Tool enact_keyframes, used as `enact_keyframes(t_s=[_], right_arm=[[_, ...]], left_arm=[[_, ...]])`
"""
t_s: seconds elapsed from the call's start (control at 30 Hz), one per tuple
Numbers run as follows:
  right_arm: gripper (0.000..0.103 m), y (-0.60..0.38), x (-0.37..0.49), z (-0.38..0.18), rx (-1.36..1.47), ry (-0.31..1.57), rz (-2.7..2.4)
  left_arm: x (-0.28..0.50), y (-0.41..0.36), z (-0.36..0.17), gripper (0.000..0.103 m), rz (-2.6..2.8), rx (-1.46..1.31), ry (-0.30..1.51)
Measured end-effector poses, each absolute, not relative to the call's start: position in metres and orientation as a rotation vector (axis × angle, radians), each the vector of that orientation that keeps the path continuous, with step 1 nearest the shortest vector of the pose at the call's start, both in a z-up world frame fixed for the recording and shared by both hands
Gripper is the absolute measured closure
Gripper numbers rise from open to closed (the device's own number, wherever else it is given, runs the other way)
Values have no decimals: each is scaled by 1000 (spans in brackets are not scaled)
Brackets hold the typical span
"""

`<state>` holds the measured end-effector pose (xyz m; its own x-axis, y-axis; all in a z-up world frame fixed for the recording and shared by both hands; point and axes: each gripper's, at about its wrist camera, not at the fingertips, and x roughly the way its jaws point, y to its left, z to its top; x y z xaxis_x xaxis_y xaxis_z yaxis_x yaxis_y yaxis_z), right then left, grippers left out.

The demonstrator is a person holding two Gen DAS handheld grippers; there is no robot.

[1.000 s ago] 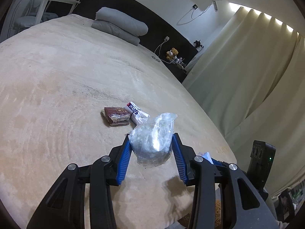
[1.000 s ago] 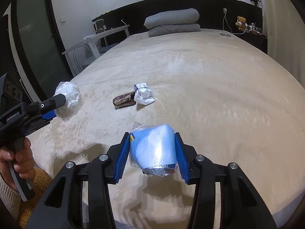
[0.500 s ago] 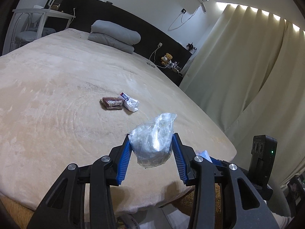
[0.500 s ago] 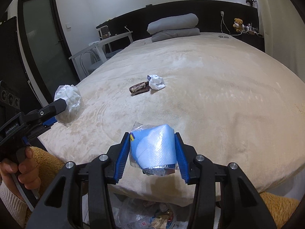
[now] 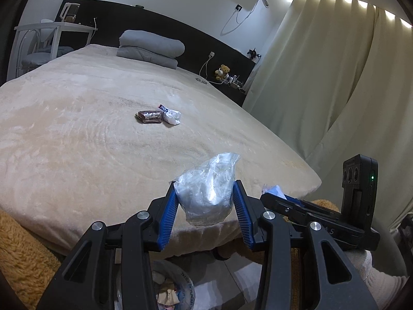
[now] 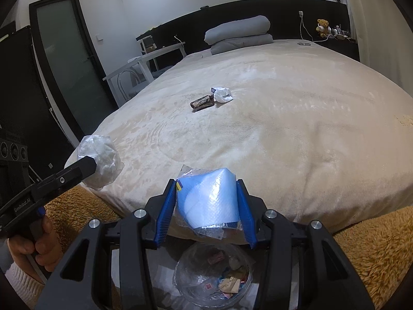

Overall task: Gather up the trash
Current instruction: 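Carry the blue-white packet and clear plastic bag down over the bin, then open both tools over the bin to drop the packet and plastic bag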

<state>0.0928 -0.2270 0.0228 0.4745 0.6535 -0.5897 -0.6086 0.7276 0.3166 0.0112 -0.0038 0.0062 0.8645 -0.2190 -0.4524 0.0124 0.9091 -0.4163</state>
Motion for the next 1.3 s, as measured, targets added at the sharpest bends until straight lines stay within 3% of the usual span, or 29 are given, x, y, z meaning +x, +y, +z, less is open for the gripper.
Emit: enact_keyframes(t_s=[0.43, 1.0, 1.3], right_arm=[[57, -229, 82, -3, 169, 934, 846], [57, -190, 115, -96, 210, 1409, 703], [57, -163, 119, -133, 103, 1516, 660]], left_arm=[[1, -27, -34, 61, -58, -381, 723], [38, -28, -127, 61, 37, -388, 1182], [49, -25, -156, 61, 51, -385, 1293]])
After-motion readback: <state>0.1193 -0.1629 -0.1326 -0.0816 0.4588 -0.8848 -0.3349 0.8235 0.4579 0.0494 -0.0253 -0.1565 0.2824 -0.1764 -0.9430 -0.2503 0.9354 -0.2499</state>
